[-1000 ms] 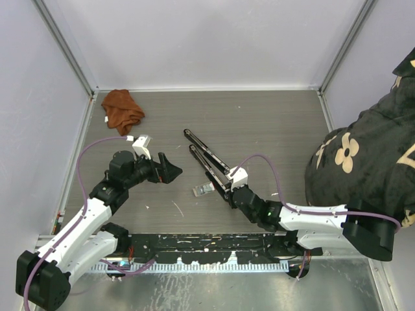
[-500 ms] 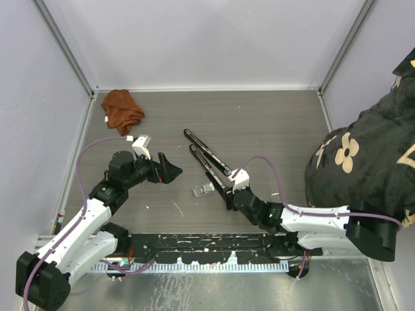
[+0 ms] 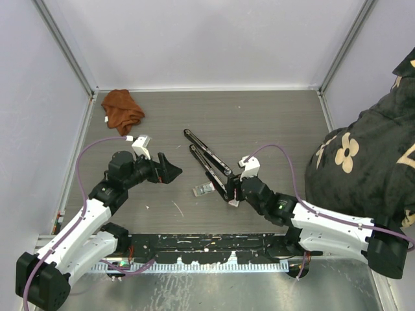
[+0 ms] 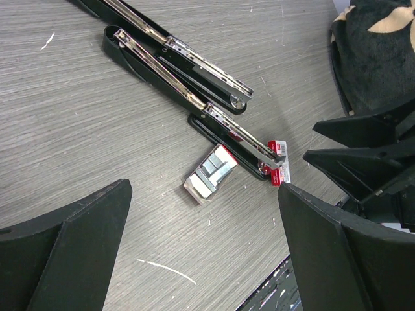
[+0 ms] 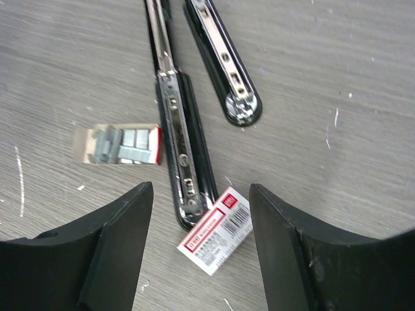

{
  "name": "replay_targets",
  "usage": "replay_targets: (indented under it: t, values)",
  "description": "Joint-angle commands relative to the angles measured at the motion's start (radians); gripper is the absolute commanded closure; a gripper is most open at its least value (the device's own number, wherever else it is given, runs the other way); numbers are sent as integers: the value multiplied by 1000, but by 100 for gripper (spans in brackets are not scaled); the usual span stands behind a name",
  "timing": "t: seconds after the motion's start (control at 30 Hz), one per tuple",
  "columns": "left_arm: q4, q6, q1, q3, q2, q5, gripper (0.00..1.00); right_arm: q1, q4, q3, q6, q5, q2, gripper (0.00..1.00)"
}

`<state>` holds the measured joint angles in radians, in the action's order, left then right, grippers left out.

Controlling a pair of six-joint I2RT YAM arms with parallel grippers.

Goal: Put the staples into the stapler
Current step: Install the staple into the stapler, then adjust the staple in the stapler.

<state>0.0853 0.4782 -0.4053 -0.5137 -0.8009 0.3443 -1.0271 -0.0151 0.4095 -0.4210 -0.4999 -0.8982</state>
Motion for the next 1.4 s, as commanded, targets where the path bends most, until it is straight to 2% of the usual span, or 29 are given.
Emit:
replay_targets:
  t: [0.0,0.53,1.37]
  values:
    - [-16,-16,3,-24,11,16,2,63,-95,18,-57,131,16,34]
    - [-15,-15,3,-30,5,16,2,87,-151,25,-79,137,-32,40]
    - [-31,-16,3,-25,-14,18,2,142,-57,70,-43,164,-133,43]
